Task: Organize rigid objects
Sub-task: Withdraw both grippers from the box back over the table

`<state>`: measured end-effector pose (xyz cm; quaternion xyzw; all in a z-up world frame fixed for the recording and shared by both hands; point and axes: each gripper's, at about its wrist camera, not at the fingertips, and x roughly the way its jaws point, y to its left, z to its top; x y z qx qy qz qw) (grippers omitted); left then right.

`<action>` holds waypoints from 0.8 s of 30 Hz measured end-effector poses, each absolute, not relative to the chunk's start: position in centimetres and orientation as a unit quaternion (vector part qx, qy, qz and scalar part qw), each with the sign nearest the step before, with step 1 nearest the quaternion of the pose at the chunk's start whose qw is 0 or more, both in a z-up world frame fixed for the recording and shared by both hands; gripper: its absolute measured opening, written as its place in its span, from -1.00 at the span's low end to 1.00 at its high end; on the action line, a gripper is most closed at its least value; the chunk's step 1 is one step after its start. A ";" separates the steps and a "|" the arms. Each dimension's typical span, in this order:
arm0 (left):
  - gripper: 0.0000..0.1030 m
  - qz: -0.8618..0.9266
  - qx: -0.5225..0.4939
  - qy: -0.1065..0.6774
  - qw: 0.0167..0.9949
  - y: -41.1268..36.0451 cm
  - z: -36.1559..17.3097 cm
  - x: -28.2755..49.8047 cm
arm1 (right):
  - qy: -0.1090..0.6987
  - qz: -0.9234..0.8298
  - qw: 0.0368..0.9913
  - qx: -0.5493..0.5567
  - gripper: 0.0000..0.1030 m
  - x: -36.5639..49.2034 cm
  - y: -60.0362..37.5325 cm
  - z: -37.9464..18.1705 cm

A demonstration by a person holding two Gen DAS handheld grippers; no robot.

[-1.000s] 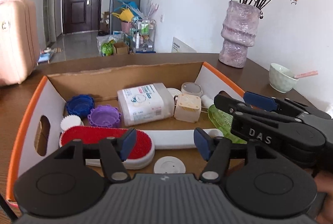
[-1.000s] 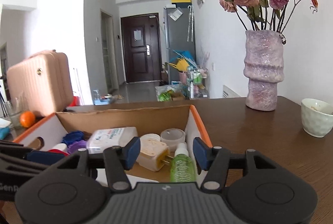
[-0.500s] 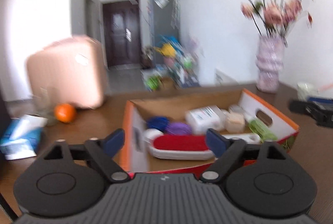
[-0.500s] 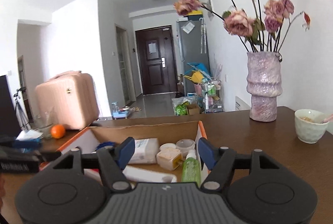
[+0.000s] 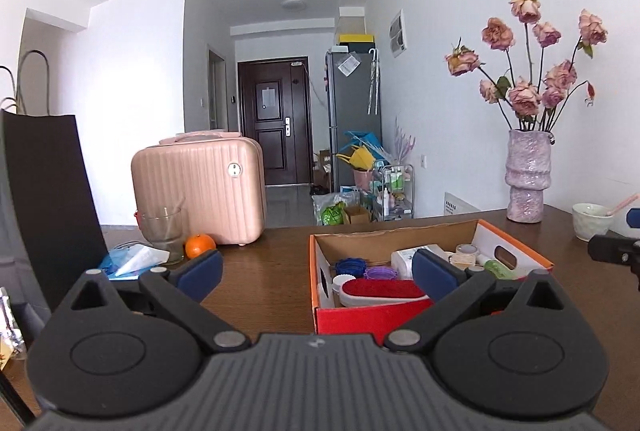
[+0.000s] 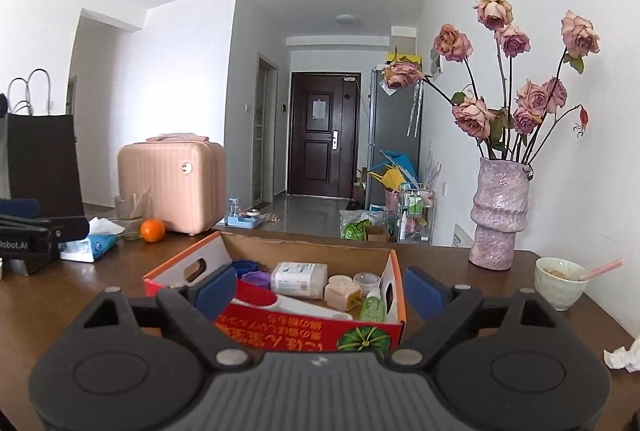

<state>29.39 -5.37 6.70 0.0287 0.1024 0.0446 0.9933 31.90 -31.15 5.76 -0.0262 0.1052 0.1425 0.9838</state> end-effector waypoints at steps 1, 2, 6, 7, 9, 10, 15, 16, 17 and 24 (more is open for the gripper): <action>1.00 0.044 0.025 0.102 0.993 -5.4 6.7 28.8 | 0.107 0.144 0.983 -0.027 0.76 31.3 -31.1 5.8; 1.00 0.043 0.023 0.103 0.994 -5.4 6.7 28.0 | 0.109 0.144 0.983 -0.026 0.76 30.8 -31.1 5.8; 1.00 0.033 0.031 0.098 0.994 -5.3 6.3 25.0 | 0.113 0.150 0.982 -0.019 0.76 28.4 -31.2 5.8; 1.00 0.035 0.035 0.097 0.994 -5.1 6.1 24.2 | 0.114 0.153 0.981 -0.013 0.76 27.4 -31.3 5.8; 1.00 0.033 0.036 0.096 0.994 -4.5 5.7 22.3 | 0.116 0.161 0.980 -0.001 0.76 25.6 -31.6 5.6; 1.00 0.028 0.034 0.098 0.994 -4.2 5.6 21.1 | 0.116 0.164 0.980 0.002 0.76 24.7 -31.6 5.4; 1.00 0.020 0.050 0.092 0.994 -3.9 4.5 15.2 | 0.107 0.157 0.982 -0.003 0.77 19.2 -31.6 4.8; 1.00 0.021 0.047 0.088 0.995 -3.7 4.3 14.1 | 0.105 0.155 0.982 -0.004 0.77 18.0 -31.6 4.5; 1.00 0.021 0.040 0.087 0.995 -3.6 4.1 13.1 | 0.104 0.153 0.983 -0.004 0.77 16.9 -31.5 4.2; 1.00 0.023 0.020 0.098 0.995 -3.8 1.7 6.7 | 0.097 0.133 0.986 0.007 0.77 9.1 -31.3 1.1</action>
